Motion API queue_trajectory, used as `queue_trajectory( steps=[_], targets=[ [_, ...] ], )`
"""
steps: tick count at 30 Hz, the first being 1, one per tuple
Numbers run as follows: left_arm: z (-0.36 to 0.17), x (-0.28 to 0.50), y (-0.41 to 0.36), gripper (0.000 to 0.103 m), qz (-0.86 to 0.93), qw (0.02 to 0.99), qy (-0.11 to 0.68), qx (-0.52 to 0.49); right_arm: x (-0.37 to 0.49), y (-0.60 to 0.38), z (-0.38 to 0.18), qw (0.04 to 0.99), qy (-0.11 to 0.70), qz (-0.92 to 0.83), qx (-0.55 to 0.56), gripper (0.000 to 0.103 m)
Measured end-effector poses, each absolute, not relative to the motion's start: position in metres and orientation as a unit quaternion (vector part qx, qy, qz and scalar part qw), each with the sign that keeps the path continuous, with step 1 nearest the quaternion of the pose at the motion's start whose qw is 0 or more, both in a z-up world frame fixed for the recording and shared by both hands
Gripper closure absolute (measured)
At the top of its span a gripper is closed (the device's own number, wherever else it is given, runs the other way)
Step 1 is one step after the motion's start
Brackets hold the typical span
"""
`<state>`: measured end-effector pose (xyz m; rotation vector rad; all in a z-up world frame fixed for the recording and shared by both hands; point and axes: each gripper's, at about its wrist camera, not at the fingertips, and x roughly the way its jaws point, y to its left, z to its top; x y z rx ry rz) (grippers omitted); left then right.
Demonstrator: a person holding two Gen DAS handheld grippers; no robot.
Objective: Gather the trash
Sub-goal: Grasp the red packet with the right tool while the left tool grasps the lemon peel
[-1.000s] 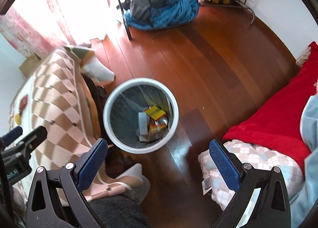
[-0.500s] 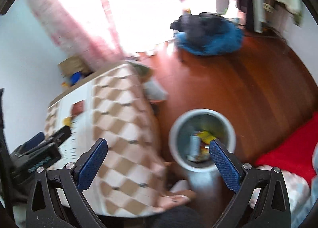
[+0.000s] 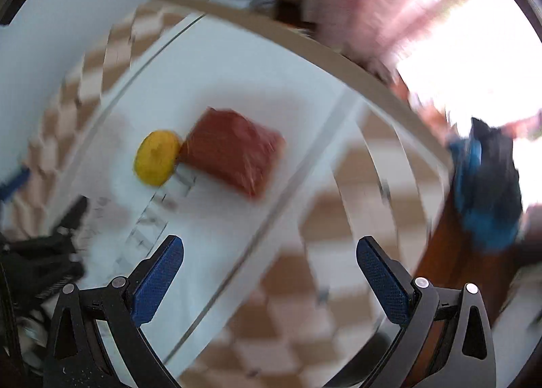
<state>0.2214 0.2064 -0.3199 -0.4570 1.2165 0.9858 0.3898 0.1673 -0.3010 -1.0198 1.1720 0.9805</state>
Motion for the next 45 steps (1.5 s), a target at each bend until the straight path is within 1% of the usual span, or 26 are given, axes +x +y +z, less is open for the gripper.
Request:
queue_trajectory(
  steps=[3,5,8,11,12,13,14,15,16,17,21,25,29,30,31,32,33,34,35,36,38,39,45],
  targets=[
    [-0.336,0.215,0.224,0.001,0.442,0.674,0.547,-0.227,0.382,0.206,-0.326,0.558,0.477,0.441,-0.516,0.0],
    [-0.343,0.214,0.231,0.001,0.433,0.672,0.549,-0.243,0.383,0.222,-0.337,0.545,0.468,0.441,-0.538,0.0],
    [-0.35,0.215,0.238,0.001,0.414,0.677,0.551,-0.258,0.386,0.238,-0.352,0.525,0.471,0.453,-0.545,0.0],
    [-0.352,0.22,0.24,0.001,0.398,0.683,0.558,-0.253,0.391,0.239,-0.357,0.519,0.483,0.466,-0.53,0.001],
    [-0.352,0.221,0.24,0.001,0.394,0.685,0.559,-0.251,0.396,0.237,-0.355,0.522,0.496,0.472,-0.509,0.008],
    [-0.352,0.221,0.24,0.001,0.391,0.686,0.561,-0.249,0.397,0.234,-0.354,0.522,0.507,0.478,-0.492,0.018],
    [-0.352,0.221,0.241,0.001,0.39,0.686,0.561,-0.251,0.4,0.232,-0.353,0.528,0.515,0.477,-0.478,0.021],
    [-0.351,0.221,0.241,0.001,0.388,0.687,0.56,-0.253,0.402,0.229,-0.349,0.544,0.516,0.472,-0.464,0.033],
    [-0.35,0.221,0.24,0.001,0.388,0.688,0.559,-0.252,0.404,0.223,-0.346,0.554,0.517,0.468,-0.454,0.046],
    [-0.346,0.223,0.239,0.001,0.387,0.689,0.559,-0.25,0.408,0.216,-0.345,0.565,0.524,0.459,-0.442,0.051],
    [-0.336,0.231,0.232,0.001,0.38,0.703,0.55,-0.242,0.425,0.175,-0.339,0.616,0.554,0.404,-0.387,0.06],
    [-0.32,0.247,0.225,0.001,0.359,0.728,0.531,-0.241,0.45,0.123,-0.337,0.65,0.596,0.358,-0.306,0.06],
    [-0.322,0.272,0.222,0.002,0.321,0.745,0.529,-0.248,0.464,0.091,-0.326,0.66,0.613,0.372,-0.224,0.059],
    [-0.325,0.279,0.222,0.002,0.316,0.747,0.53,-0.248,0.468,0.088,-0.324,0.661,0.614,0.372,-0.217,0.053],
    [-0.329,0.285,0.224,0.002,0.309,0.75,0.529,-0.25,0.475,0.09,-0.322,0.662,0.616,0.372,-0.209,0.039],
    [-0.333,0.293,0.226,0.005,0.304,0.75,0.531,-0.252,0.477,0.09,-0.318,0.663,0.614,0.377,-0.202,0.033],
    [-0.336,0.298,0.228,0.013,0.3,0.751,0.531,-0.254,0.481,0.094,-0.315,0.665,0.609,0.385,-0.197,0.027],
    [-0.338,0.304,0.23,0.037,0.299,0.75,0.532,-0.254,0.485,0.102,-0.312,0.665,0.602,0.394,-0.201,0.027],
    [-0.34,0.308,0.232,0.056,0.296,0.751,0.532,-0.257,0.487,0.11,-0.309,0.665,0.594,0.401,-0.211,0.027],
    [-0.339,0.31,0.232,0.061,0.303,0.751,0.529,-0.253,0.487,0.119,-0.306,0.664,0.589,0.405,-0.218,0.026],
    [-0.335,0.308,0.235,0.093,0.305,0.758,0.518,-0.253,0.483,0.148,-0.308,0.658,0.574,0.418,-0.248,0.021],
    [-0.334,0.305,0.239,0.094,0.311,0.759,0.512,-0.254,0.484,0.16,-0.309,0.656,0.57,0.422,-0.259,0.019],
    [-0.331,0.29,0.258,0.094,0.355,0.755,0.499,-0.236,0.473,0.224,-0.328,0.637,0.524,0.441,-0.355,0.017]
  ],
)
